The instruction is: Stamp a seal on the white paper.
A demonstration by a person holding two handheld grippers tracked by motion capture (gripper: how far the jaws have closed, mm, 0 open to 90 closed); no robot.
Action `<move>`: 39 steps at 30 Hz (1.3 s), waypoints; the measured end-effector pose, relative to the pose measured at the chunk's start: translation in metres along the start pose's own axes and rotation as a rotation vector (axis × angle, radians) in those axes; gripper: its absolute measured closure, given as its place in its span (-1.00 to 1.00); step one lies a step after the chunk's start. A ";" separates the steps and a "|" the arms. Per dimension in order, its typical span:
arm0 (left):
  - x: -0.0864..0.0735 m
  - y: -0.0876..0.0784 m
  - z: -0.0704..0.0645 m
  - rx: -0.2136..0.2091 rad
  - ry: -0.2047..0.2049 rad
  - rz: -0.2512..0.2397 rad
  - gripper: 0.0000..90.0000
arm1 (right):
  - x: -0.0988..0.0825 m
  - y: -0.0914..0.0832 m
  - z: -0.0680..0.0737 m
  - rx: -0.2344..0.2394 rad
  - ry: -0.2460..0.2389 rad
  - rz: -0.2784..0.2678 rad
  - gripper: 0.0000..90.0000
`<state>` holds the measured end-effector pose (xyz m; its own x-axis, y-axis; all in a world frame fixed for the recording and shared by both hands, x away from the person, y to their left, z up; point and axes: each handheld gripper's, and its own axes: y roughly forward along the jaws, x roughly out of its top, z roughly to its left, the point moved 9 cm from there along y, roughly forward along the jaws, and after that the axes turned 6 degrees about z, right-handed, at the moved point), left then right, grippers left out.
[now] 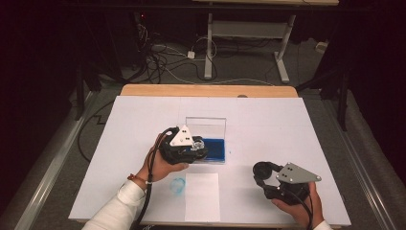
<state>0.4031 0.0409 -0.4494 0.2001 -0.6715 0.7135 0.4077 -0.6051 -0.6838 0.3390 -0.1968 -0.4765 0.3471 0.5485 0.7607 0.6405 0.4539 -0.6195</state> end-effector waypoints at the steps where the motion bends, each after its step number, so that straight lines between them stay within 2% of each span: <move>1: 0.000 -0.001 0.000 0.003 -0.002 -0.006 0.21 | 0.000 0.000 0.000 -0.001 0.001 -0.002 -0.14; 6: -0.001 -0.006 -0.006 0.001 0.014 -0.008 0.21 | 0.000 -0.001 0.001 0.001 -0.007 -0.006 -0.14; 12: -0.005 -0.011 -0.010 0.028 0.021 -0.016 0.21 | 0.002 -0.004 0.004 0.000 -0.025 -0.014 -0.14; 19: -0.006 -0.020 -0.015 0.023 0.035 -0.020 0.21 | 0.003 -0.007 0.003 -0.004 -0.020 -0.025 -0.14; 28: -0.006 -0.030 -0.028 -0.015 0.052 -0.033 0.21 | 0.003 -0.006 0.003 -0.006 -0.018 -0.024 -0.14; 39: -0.013 -0.033 -0.046 -0.059 0.067 -0.030 0.21 | 0.003 -0.005 0.005 -0.003 -0.025 -0.019 -0.14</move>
<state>0.3457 0.0498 -0.4429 0.1277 -0.6789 0.7231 0.3590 -0.6480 -0.6718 0.3337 -0.1943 -0.4718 0.3177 0.5571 0.7673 0.6488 0.4623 -0.6044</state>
